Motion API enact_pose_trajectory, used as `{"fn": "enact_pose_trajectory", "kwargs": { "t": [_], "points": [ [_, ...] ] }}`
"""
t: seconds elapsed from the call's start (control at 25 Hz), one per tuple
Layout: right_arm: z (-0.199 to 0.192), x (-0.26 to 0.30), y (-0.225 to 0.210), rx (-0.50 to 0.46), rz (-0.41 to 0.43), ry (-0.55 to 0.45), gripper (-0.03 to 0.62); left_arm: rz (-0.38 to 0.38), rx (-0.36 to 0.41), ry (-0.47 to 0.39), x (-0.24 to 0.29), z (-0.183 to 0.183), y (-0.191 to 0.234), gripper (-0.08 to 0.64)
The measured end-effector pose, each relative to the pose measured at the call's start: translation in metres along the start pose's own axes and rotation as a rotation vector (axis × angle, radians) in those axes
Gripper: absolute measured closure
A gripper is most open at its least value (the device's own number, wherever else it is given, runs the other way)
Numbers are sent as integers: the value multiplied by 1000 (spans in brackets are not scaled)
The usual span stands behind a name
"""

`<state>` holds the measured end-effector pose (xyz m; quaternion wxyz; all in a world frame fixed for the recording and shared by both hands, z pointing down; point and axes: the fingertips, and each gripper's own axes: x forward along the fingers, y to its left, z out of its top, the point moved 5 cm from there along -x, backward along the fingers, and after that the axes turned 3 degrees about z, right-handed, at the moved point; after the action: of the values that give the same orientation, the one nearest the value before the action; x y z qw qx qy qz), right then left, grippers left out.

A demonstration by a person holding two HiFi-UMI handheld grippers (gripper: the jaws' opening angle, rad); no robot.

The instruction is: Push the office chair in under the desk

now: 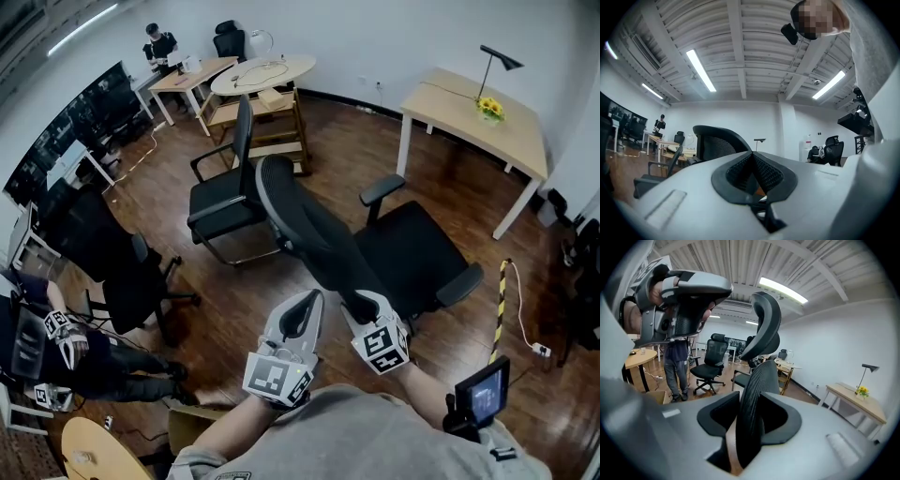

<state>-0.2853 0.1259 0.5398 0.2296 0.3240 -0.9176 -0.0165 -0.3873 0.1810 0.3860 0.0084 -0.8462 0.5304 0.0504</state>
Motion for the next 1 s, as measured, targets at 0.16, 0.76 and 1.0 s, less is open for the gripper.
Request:
{"fn": "enact_pose_trajectory", "kwargs": {
  "t": [0.16, 0.76, 1.0],
  "points": [
    [0, -2, 0, 2, 1, 9, 453, -22, 5, 32, 2, -14, -1, 560],
    [-35, -73, -14, -31, 70, 12, 460, -206, -40, 227, 18, -118, -73, 560],
    [-52, -107, -28, -63, 147, 7, 459, -254, -52, 277, 27, -138, -108, 560]
  ]
}}
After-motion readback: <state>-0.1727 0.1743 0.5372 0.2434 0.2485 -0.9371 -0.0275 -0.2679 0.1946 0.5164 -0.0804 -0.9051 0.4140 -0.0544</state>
